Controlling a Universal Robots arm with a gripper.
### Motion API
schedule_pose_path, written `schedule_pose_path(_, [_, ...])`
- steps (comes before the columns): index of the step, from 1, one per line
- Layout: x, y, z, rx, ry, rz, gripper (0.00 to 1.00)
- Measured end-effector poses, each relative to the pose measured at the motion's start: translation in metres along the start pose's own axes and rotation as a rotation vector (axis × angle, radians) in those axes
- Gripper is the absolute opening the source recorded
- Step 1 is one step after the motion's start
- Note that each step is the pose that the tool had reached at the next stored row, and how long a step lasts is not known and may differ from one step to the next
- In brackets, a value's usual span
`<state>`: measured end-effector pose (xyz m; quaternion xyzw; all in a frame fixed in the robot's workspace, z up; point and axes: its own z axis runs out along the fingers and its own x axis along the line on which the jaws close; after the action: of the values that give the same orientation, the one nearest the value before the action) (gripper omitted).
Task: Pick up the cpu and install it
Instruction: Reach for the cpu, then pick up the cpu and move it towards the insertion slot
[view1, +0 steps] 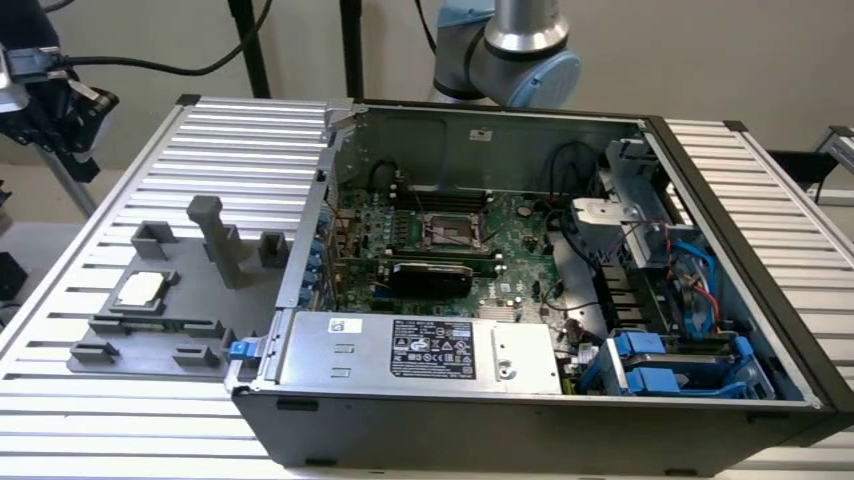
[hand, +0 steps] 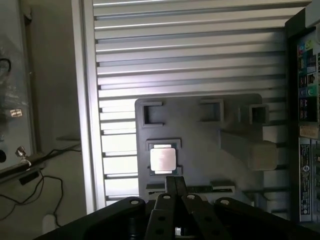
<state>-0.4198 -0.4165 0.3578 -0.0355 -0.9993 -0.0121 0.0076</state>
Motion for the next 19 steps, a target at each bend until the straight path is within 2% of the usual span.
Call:
schedule_pose_path(1, [0.0000, -0.0002, 0.0000, 0.0002, 0.0032, 0.000, 0.11])
schedule_pose_path(14, [0.0000, -0.0003, 0.0000, 0.0003, 0.0034, 0.000, 0.11])
schedule_pose_path(15, [0.0000, -0.0003, 0.0000, 0.0004, 0.0034, 0.000, 0.13])
schedule_pose_path(16, [0.0000, -0.0003, 0.0000, 0.0003, 0.0034, 0.000, 0.19])
schedule_pose_path(17, [0.0000, -0.0003, -0.0001, 0.0004, 0.0035, 0.000, 0.19])
schedule_pose_path(19, [0.0000, -0.0003, 0.0000, 0.0004, 0.0034, 0.000, 0.31])
